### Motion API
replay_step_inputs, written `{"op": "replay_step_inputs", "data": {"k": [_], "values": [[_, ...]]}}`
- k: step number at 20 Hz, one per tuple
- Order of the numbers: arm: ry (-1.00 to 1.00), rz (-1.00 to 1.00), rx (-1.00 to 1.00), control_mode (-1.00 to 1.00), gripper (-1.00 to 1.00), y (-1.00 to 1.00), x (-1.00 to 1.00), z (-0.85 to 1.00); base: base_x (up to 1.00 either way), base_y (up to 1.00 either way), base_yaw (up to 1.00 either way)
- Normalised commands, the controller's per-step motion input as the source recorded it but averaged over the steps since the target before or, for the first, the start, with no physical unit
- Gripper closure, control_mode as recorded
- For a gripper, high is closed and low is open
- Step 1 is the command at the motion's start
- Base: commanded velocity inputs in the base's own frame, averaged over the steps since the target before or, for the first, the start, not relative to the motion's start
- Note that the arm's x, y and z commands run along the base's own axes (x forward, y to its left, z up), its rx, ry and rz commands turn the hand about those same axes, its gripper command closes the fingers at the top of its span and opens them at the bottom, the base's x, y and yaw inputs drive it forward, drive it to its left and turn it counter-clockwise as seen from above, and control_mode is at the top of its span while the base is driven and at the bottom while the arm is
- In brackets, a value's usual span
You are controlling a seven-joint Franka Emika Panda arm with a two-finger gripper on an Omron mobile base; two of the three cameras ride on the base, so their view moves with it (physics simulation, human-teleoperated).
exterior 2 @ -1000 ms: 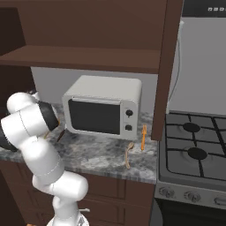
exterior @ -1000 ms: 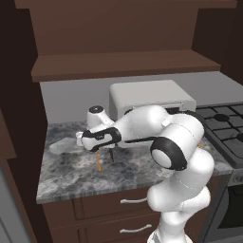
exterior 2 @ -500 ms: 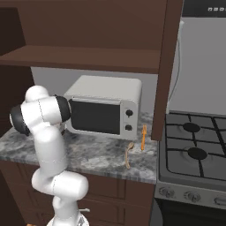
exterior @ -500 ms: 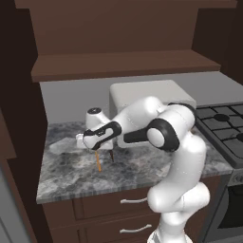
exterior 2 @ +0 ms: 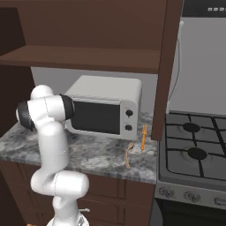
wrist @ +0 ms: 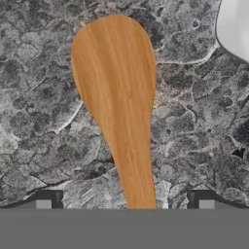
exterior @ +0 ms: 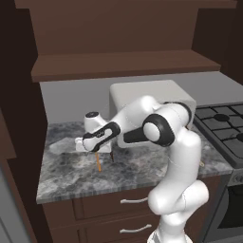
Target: Organize the utensils by type. Pick up the wooden spoons from the counter and place them in the open cabinet. Then pick up the metallic utensils from the counter and place them in the open drawer.
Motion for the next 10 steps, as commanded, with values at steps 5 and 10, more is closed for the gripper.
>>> {"op": "replay_step_inputs", "data": {"k": [5,10], "values": [[0.05,0.0,0.0,-1.0,-1.0,0.0,0.14,-0.32,0.0,0.0,0.0],[0.01,0.0,0.0,-1.0,1.0,0.03,0.1,-0.16,0.0,0.0,0.0]]}}
